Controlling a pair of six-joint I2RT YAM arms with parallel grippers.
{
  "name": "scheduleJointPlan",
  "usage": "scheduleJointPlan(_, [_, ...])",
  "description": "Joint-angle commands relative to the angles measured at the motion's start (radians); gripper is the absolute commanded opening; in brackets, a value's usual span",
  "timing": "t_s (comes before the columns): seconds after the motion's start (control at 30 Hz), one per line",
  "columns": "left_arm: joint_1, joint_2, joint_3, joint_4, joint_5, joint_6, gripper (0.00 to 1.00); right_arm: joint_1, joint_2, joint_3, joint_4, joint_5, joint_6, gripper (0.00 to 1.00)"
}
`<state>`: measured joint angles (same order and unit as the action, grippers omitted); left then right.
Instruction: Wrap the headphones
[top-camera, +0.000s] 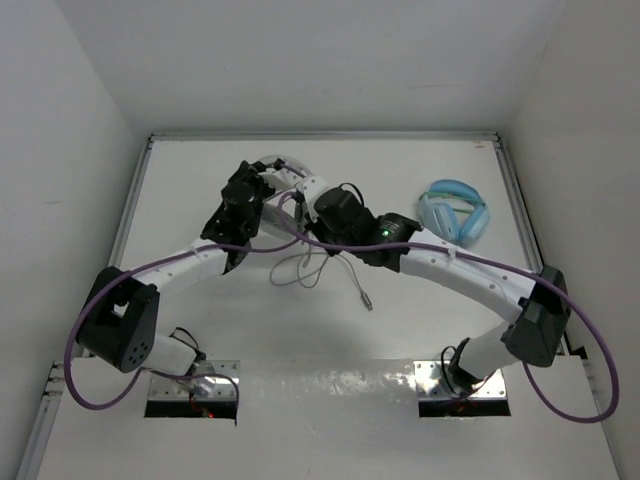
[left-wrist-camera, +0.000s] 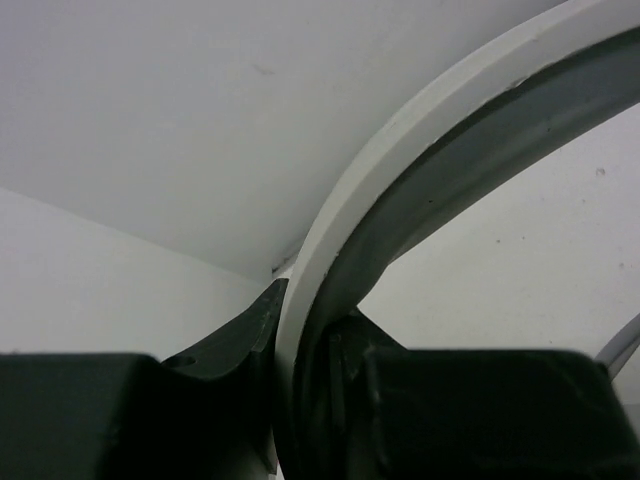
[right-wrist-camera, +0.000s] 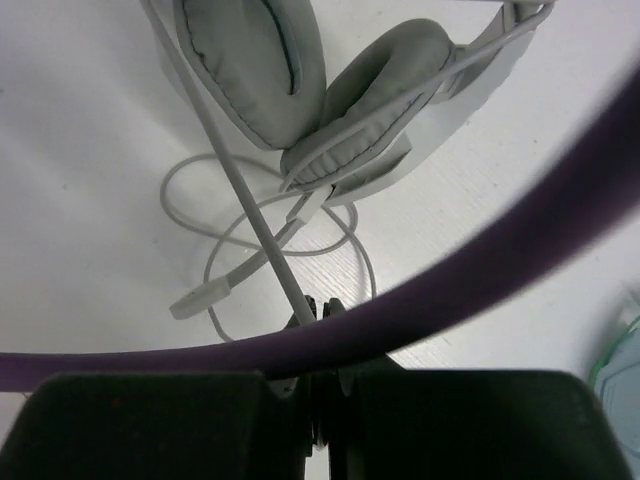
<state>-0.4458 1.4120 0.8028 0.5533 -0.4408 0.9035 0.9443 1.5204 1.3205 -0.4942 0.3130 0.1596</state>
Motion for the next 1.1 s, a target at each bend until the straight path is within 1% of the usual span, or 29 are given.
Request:
scheduleJointPlan(0.0, [0.027, -0.008, -0.043, 0.11, -0.093, 0.244, 0.0, -0.058, -0.179, -0.05, 0.014, 0.164, 0.018, 0.0])
scheduleJointPlan(0.03, [0.021, -0.013, -0.036, 0.062, -0.084, 0.221, 0.0, -0.07, -0.192, -0.069, 0.057, 0.179, 0.002, 0.0])
scheduleJointPlan(0.07, [0.021, -0.018, 0.005, -0.005, -0.05, 0.183, 0.0, -0.084, -0.201, -0.087, 0.084, 0.189, -0.041, 0.0])
scheduleJointPlan(0.1, [0.021, -0.019, 0.042, -0.085, -0.021, 0.075, 0.0, -0.119, -0.212, -0.122, 0.109, 0.183, -0.07, 0.0])
scheduleJointPlan(0.13, [0.022, -0.019, 0.083, -0.269, 0.016, 0.017, 0.0, -0.133, -0.232, -0.145, 0.141, 0.172, -0.106, 0.0])
scheduleJointPlan(0.17, [0.022, -0.019, 0.119, -0.347, 0.057, -0.036, 0.0, -0.147, -0.242, -0.17, 0.237, 0.166, -0.141, 0.0])
scheduleJointPlan(0.2, [0.022, -0.022, 0.168, -0.404, 0.139, -0.113, 0.0, -0.168, -0.255, -0.209, 0.285, 0.155, -0.22, 0.0])
scheduleJointPlan(0.23, [0.021, -0.024, 0.189, -0.511, 0.187, -0.142, 0.0, -0.176, -0.276, -0.227, 0.33, 0.138, -0.257, 0.0])
scheduleJointPlan(0.27, [0.021, -0.024, 0.209, -0.548, 0.273, -0.173, 0.0, -0.185, -0.284, -0.239, 0.418, 0.141, -0.285, 0.0])
scheduleJointPlan(0.3, [0.021, -0.024, 0.24, -0.603, 0.302, -0.22, 0.0, -0.2, -0.29, -0.247, 0.449, 0.132, -0.339, 0.0])
scheduleJointPlan(0.33, [0.021, -0.022, 0.251, -0.657, 0.326, -0.236, 0.0, -0.213, -0.301, -0.253, 0.512, 0.129, -0.362, 0.0])
scheduleJointPlan(0.37, [0.021, -0.024, 0.257, -0.676, 0.358, -0.248, 0.0, -0.228, -0.305, -0.259, 0.552, 0.127, -0.393, 0.0])
scheduleJointPlan(0.4, [0.021, -0.03, 0.26, -0.696, 0.364, -0.259, 0.0, -0.272, -0.312, -0.268, 0.578, 0.115, -0.402, 0.0])
scheduleJointPlan(0.43, [0.016, -0.033, 0.259, -0.707, 0.37, -0.256, 0.0, -0.3, -0.319, -0.27, 0.617, 0.059, -0.396, 0.0])
scheduleJointPlan(0.5, [0.009, -0.039, 0.251, -0.72, 0.366, -0.238, 0.0, -0.379, -0.313, -0.247, 0.62, -0.023, -0.364, 0.0])
scheduleJointPlan(0.53, [0.001, -0.041, 0.25, -0.727, 0.363, -0.233, 0.0, -0.39, -0.306, -0.238, 0.626, -0.072, -0.362, 0.0])
scheduleJointPlan(0.57, [-0.001, -0.041, 0.251, -0.736, 0.375, -0.233, 0.0, -0.403, -0.28, -0.231, 0.629, -0.089, -0.38, 0.0])
scheduleJointPlan(0.63, [-0.001, -0.041, 0.268, -0.786, 0.404, -0.265, 0.0, -0.412, -0.246, -0.207, 0.617, -0.1, -0.391, 0.0])
scheduleJointPlan(0.67, [-0.001, -0.041, 0.3, -0.812, 0.436, -0.285, 0.0, -0.417, -0.211, -0.199, 0.611, -0.106, -0.387, 0.0])
scheduleJointPlan(0.77, [-0.001, -0.044, 0.384, -0.959, 0.535, -0.409, 0.0, -0.47, -0.197, -0.213, 0.631, -0.139, -0.313, 0.0])
scheduleJointPlan(0.83, [-0.001, -0.048, 0.432, -1.004, 0.608, -0.455, 0.0, -0.487, -0.204, -0.24, 0.69, -0.166, -0.286, 0.03])
scheduleJointPlan(0.9, [-0.001, -0.05, 0.461, -1.059, 0.642, -0.515, 0.0, -0.496, -0.203, -0.264, 0.721, -0.181, -0.284, 0.06])
scheduleJointPlan(0.97, [0.001, -0.05, 0.504, -1.095, 0.685, -0.569, 0.0, -0.498, -0.195, -0.276, 0.723, -0.225, -0.281, 0.06])
scheduleJointPlan(1.03, [0.005, -0.05, 0.532, -1.118, 0.736, -0.618, 0.0, -0.501, -0.197, -0.312, 0.744, -0.259, -0.272, 0.11])
scheduleJointPlan(1.07, [0.018, -0.05, 0.559, -1.132, 0.76, -0.633, 0.0, -0.504, -0.197, -0.326, 0.761, -0.287, -0.266, 0.16])
